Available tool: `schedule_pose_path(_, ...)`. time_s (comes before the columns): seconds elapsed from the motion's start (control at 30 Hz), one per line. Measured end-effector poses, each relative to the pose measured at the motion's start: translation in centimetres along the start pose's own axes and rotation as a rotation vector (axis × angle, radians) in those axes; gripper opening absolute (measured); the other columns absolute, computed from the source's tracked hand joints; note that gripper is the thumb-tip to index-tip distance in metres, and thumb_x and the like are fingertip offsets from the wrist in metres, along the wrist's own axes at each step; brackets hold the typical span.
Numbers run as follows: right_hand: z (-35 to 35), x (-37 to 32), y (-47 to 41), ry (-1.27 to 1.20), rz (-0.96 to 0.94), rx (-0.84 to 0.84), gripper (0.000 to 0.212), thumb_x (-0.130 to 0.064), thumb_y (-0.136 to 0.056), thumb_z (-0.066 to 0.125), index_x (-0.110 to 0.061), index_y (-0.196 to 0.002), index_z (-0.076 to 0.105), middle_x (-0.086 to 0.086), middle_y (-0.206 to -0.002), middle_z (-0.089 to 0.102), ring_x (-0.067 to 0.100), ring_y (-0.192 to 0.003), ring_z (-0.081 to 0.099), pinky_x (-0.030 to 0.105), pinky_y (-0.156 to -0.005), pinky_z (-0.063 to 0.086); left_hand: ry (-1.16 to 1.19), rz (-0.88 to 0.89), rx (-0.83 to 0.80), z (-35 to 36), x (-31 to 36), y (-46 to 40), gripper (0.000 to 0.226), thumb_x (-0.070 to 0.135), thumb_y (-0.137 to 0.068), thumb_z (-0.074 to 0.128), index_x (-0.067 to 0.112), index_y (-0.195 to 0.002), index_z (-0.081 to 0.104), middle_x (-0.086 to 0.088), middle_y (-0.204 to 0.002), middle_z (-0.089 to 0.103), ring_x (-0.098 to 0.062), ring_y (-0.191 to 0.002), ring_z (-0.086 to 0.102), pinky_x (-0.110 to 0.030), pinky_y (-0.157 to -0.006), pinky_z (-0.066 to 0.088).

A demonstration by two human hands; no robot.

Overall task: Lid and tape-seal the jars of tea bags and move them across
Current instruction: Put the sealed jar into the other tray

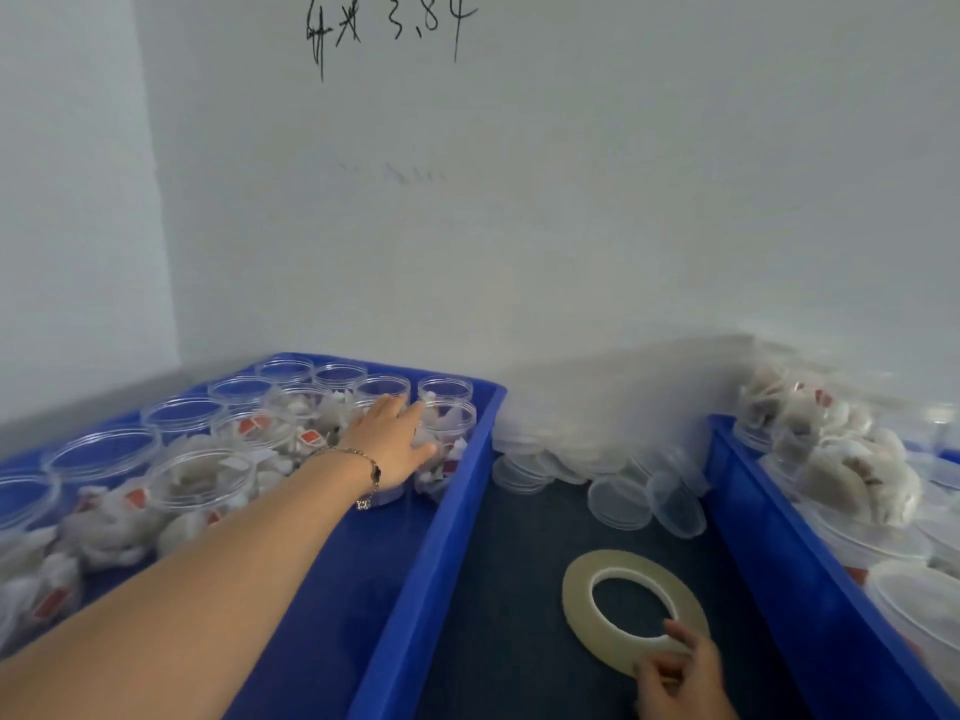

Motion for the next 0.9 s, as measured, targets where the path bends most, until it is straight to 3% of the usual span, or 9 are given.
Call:
schedule_pose_path(0.07, 0.1, -0.1, -0.1, -0.054, 0.034, 0.004, 0.042, 0.016, -0.079, 0.059, -0.009, -0.111, 0.049, 0.02, -0.076, 0.057, 0.032, -0.067, 0.056, 0.045, -0.077, 0.048, 0.005, 0.001, 0.015, 0.3, -0.2, -0.4, 0.062, 0.037, -0.098, 0.044, 0.01, -0.149, 0.022, -0.009, -0.157, 0.017, -0.024, -0.144, 0.018, -0.04, -0.117, 0.021)
schedule_pose_path(0.17, 0.2, 0.2, -0.2, -0.098, 0.048, 0.022, 0.041, 0.019, -0.077, 0.058, -0.007, -0.107, 0.05, 0.022, -0.075, 0.058, 0.031, -0.065, 0.055, 0.042, -0.075, 0.047, 0.102, -0.088, 0.131, 0.7, 0.1, -1.2, 0.034, 0.028, -0.094, 0.049, 0.008, -0.121, 0.052, -0.011, -0.133, 0.049, -0.024, -0.115, 0.05, -0.039, -0.1, 0.042)
schedule_pose_path(0.3, 0.1, 0.1, -0.2, -0.089, 0.044, 0.003, 0.04, 0.017, -0.077, 0.06, -0.01, -0.105, 0.049, 0.021, -0.073, 0.058, 0.031, -0.063, 0.055, 0.044, -0.073, 0.047, -0.068, -0.067, 0.228, 1.3, 1.5, -2.1, 0.046, 0.033, -0.091, 0.052, 0.026, -0.136, 0.045, -0.003, -0.141, 0.04, -0.023, -0.13, 0.035, -0.038, -0.103, 0.036)
schedule_pose_path(0.37, 0.0, 0.2, -0.3, -0.07, 0.026, 0.008, 0.04, 0.015, -0.077, 0.061, -0.012, -0.103, 0.049, 0.02, -0.071, 0.058, 0.031, -0.063, 0.057, 0.046, -0.074, 0.048, -0.13, -0.014, 0.206, 1.7, 2.3, -2.6, 0.039, 0.034, -0.092, 0.051, 0.028, -0.13, 0.051, 0.001, -0.14, 0.042, -0.021, -0.13, 0.034, -0.039, -0.106, 0.032)
schedule_pose_path(0.43, -0.1, 0.3, -0.5, -0.037, 0.004, 0.004, 0.039, 0.012, -0.077, 0.063, -0.014, -0.103, 0.05, 0.017, -0.069, 0.06, 0.032, -0.063, 0.058, 0.043, -0.073, 0.05, -0.096, -0.02, 0.201, 1.8, 2.6, -2.7, 0.02, 0.028, -0.092, 0.052, 0.022, -0.11, 0.059, 0.001, -0.118, 0.058, -0.019, -0.113, 0.049, -0.037, -0.098, 0.04)
schedule_pose_path(0.53, -0.3, 0.4, -0.6, -0.029, -0.005, -0.024, 0.038, 0.01, -0.078, 0.063, -0.016, -0.104, 0.049, 0.017, -0.07, 0.061, 0.034, -0.064, 0.059, 0.038, -0.068, 0.049, -0.148, -0.017, 0.251, 1.4, 3.2, -2.1, 0.008, 0.023, -0.094, 0.051, 0.017, -0.096, 0.055, 0.001, -0.093, 0.062, -0.017, -0.089, 0.058, -0.032, -0.083, 0.049)
schedule_pose_path(0.67, -0.4, 0.4, -0.6, -0.026, -0.025, 0.008, 0.038, 0.009, -0.078, 0.063, -0.016, -0.104, 0.05, 0.016, -0.07, 0.062, 0.034, -0.063, 0.06, 0.037, -0.067, 0.048, -0.048, -0.007, 0.298, 0.8, 3.9, -1.1, 0.008, 0.017, -0.093, 0.051, 0.012, -0.1, 0.052, -0.003, -0.099, 0.06, -0.018, -0.091, 0.059, -0.03, -0.079, 0.052)
schedule_pose_path(0.9, -0.3, 0.5, -0.1, -0.031, -0.023, 0.055, 0.037, 0.001, -0.083, 0.06, -0.027, -0.106, 0.05, 0.002, -0.071, 0.062, 0.018, -0.064, 0.061, 0.026, -0.061, 0.044, -0.022, 0.042, 0.55, -7.0, 7.5, 0.6, 0.019, 0.005, -0.09, 0.054, 0.002, -0.109, 0.052, -0.014, -0.106, 0.058, -0.029, -0.107, 0.049, -0.037, -0.081, 0.049)
Point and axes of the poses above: each hand's wrist, its own y-axis away from the middle knuckle, its own z-axis out of the palm, x = y × z, the point moved 3 cm from there along -y, towards the middle knuckle
